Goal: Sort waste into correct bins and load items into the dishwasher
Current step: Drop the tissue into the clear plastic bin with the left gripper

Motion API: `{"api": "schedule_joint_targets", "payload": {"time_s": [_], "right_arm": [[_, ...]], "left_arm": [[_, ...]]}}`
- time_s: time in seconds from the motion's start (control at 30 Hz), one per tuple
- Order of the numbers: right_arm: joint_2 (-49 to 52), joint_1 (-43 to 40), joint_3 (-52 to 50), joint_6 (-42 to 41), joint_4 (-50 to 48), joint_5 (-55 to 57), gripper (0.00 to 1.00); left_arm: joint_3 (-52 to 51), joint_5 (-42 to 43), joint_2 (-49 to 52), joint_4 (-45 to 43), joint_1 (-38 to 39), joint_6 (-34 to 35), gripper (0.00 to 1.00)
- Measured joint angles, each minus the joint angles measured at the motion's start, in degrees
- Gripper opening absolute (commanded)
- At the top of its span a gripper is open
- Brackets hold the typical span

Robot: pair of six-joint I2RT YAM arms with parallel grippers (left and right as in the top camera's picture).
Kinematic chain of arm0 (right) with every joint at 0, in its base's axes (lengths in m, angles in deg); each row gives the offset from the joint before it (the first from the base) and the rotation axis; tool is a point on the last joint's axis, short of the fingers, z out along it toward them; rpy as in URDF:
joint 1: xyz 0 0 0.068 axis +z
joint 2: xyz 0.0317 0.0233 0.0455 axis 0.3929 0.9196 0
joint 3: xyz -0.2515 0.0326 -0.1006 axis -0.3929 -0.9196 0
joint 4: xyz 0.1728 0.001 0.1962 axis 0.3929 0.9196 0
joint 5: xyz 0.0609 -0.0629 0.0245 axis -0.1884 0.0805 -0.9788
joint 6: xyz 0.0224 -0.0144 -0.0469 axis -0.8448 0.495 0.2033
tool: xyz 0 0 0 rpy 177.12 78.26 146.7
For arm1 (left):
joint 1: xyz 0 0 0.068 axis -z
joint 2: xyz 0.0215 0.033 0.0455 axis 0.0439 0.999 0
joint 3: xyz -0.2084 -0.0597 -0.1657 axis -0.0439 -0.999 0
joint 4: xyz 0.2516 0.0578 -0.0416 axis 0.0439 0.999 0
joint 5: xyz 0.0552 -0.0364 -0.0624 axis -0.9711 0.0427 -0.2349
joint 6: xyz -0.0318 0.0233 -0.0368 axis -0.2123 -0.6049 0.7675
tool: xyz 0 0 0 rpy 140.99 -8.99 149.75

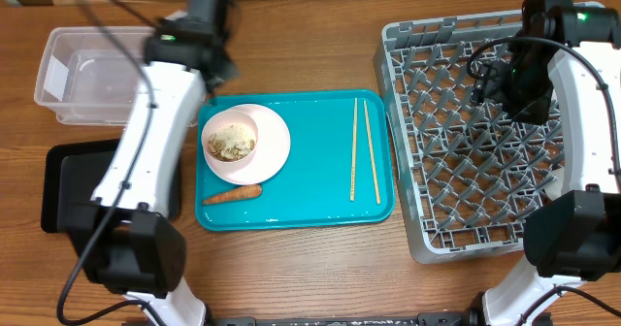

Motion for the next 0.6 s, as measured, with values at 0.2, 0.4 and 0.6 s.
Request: {"api": "schedule_joint_targets", "payload": {"time_s": [0.2,0.4,0.6], "right_arm": [[0.0,0.0,0.0,0.0,0.3,0.0,0.79],[0.0,0.0,0.0,0.0,0.3,0.0,0.79],[0.0,0.0,0.0,0.2,0.3,0.0,0.79]], "left_arm": [[0.0,-0.5,0.0,-7.2,-9.6,0.0,0.14],[0.0,2.3,0.0,-11.5,-14.1,-1.5,0.52],[0.0,10.4,0.0,-9.1,-14.0,-5.6,0.56]]}}
